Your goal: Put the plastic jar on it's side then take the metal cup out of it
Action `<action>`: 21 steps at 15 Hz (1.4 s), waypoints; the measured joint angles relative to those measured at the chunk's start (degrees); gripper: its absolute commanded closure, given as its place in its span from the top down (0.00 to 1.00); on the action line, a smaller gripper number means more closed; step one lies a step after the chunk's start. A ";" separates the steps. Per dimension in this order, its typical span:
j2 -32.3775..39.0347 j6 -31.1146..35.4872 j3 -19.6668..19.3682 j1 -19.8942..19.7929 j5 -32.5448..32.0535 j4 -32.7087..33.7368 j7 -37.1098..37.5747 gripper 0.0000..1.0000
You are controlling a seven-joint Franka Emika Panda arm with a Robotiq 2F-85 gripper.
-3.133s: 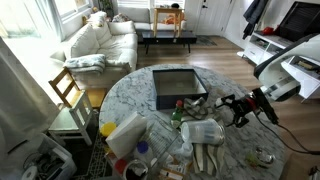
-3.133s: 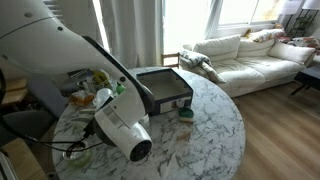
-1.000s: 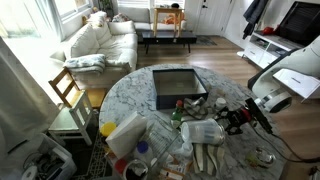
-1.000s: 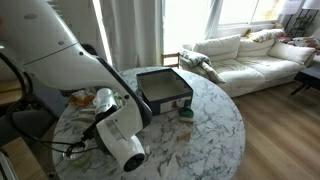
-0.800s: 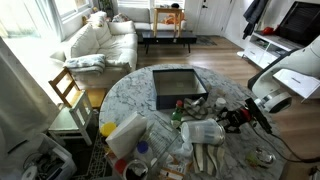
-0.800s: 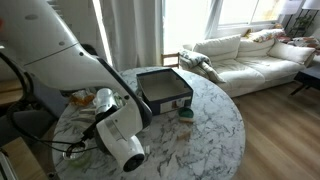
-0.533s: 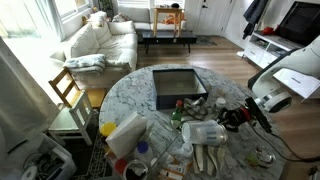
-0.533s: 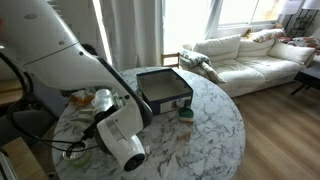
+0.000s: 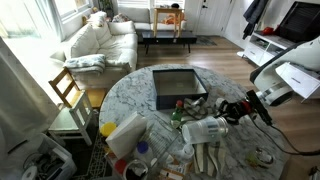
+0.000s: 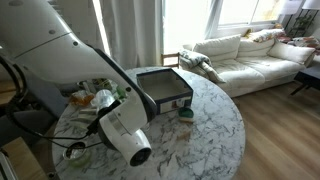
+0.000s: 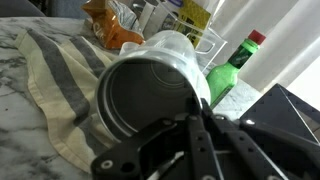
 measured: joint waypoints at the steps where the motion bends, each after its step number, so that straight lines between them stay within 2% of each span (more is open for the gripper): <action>1: -0.44 0.00 -0.36 0.00 -0.65 0.27 0.73 0.01; 9: -6.64 0.50 -4.60 -0.02 -13.25 3.39 9.40 0.01; 16: -8.86 1.13 -4.78 0.01 -22.42 5.80 14.99 0.01; 21: -10.58 2.56 -4.64 0.57 -32.24 8.07 19.44 0.01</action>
